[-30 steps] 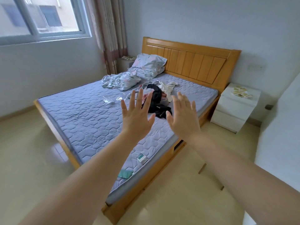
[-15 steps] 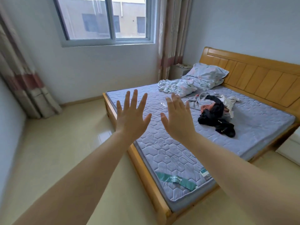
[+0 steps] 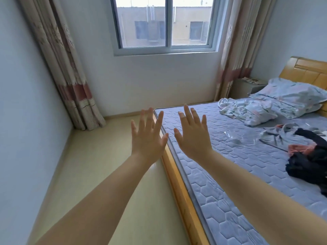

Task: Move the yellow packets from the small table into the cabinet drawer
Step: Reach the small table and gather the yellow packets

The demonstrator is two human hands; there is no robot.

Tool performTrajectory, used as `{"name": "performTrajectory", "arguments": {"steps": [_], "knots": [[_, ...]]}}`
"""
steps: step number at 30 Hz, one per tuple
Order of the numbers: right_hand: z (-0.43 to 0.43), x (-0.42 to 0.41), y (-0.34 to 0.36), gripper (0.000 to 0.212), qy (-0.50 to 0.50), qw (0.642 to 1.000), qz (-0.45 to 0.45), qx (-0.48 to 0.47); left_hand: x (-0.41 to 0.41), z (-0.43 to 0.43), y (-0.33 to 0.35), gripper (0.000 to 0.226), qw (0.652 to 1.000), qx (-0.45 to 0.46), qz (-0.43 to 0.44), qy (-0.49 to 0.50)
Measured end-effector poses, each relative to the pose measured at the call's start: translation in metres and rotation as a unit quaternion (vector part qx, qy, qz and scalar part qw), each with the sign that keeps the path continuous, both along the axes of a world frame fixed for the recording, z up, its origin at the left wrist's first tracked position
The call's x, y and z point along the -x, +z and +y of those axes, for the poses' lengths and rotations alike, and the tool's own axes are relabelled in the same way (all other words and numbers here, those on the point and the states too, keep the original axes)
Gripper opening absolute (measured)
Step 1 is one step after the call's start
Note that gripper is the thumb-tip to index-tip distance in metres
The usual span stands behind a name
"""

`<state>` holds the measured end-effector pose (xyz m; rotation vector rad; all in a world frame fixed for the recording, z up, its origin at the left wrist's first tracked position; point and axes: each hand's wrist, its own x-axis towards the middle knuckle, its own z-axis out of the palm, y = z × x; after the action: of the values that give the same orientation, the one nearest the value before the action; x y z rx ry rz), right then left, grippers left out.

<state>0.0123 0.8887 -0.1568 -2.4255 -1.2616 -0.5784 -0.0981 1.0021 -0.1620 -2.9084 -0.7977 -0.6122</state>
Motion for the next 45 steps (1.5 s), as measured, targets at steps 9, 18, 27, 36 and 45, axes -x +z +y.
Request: {"name": "performTrajectory", "arguments": {"steps": [9, 18, 27, 36, 45], "knots": [[0.221, -0.140, 0.005, 0.056, 0.043, 0.998, 0.044, -0.011, -0.128, 0.207, 0.016, 0.071, 0.999, 0.018, -0.003, 0.042], [0.456, -0.233, -0.022, 0.066, 0.053, 0.998, 0.042, 0.000, -0.216, 0.447, -0.003, 0.068, 0.998, 0.031, 0.026, 0.042], [0.663, -0.353, -0.004, 0.075, -0.009, 0.998, 0.038, 0.043, -0.341, 0.666, 0.011, 0.067, 0.998, 0.031, 0.058, -0.004], [0.808, -0.544, -0.049, 0.070, -0.071, 0.995, 0.054, 0.054, -0.547, 0.831, -0.028, 0.068, 0.992, 0.019, 0.110, -0.064], [0.953, -0.747, -0.050, 0.060, -0.098, 0.990, 0.094, 0.048, -0.762, 0.979, -0.020, 0.069, 0.984, 0.027, 0.148, -0.099]]}}
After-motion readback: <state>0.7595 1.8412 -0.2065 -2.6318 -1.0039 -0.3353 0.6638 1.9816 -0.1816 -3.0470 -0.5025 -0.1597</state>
